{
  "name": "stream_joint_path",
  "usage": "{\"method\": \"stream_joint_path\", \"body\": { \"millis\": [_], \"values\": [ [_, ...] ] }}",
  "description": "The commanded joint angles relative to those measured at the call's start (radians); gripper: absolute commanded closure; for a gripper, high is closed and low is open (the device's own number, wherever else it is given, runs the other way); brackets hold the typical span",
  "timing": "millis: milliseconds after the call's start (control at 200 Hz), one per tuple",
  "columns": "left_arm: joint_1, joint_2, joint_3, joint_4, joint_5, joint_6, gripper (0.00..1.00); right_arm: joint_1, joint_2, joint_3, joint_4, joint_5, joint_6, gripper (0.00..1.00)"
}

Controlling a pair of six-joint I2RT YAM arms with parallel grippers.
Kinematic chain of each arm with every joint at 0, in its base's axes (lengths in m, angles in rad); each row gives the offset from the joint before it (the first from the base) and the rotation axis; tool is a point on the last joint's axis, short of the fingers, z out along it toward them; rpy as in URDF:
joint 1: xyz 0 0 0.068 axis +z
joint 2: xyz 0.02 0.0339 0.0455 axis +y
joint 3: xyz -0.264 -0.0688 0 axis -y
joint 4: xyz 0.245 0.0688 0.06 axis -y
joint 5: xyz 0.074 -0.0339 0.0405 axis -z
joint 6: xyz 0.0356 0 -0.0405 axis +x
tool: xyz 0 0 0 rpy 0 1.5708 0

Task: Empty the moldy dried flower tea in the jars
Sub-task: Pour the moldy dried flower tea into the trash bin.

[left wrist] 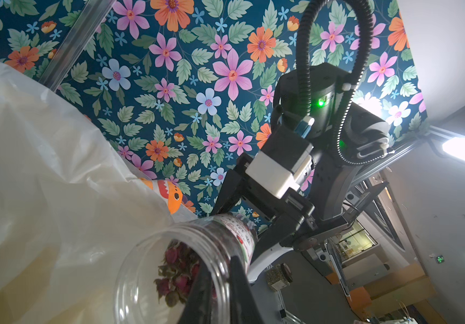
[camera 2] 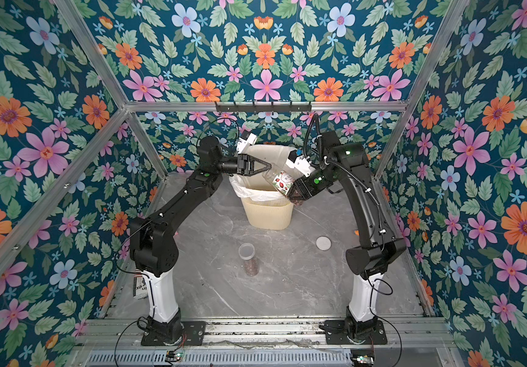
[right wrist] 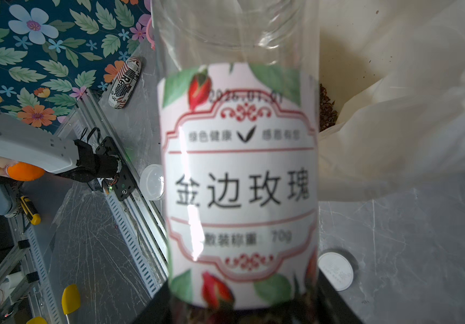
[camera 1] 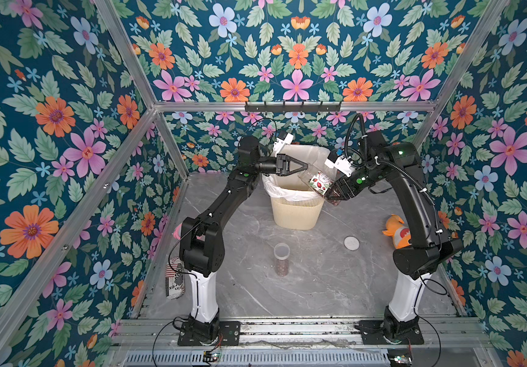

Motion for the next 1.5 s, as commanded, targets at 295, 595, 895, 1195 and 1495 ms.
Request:
{"method": "stream_joint_path", "body": {
  "millis": [295, 595, 895, 1195, 1495],
  "values": [
    [0.006, 0.021, -0.003, 0.023, -0.001, -0.039, 0.99, 0.006, -0.069, -0.082, 0.145, -0.053, 0.002, 0.2],
    [0.023, 0.023, -0.003, 0.058, -0.018, -0.079, 0.97, -0.077, -0.179, -0.208, 0.283, -0.114, 0.086, 0.12],
    [0.044, 0.047, 0.029, 0.161, -0.126, -0.223, 1.0, -0.179, -0.525, -0.684, 0.938, -0.109, 0.622, 0.06],
    [0.047, 0.06, 0.012, 0.376, -0.245, -0.447, 1.0, -0.183, -0.69, -1.153, 1.565, 0.078, 1.187, 0.05],
    [0.027, -0.004, -0.1, 0.49, -0.419, -0.534, 1.0, -0.154, -0.601, -1.195, 1.852, 0.145, 1.478, 0.05]
  ]
}}
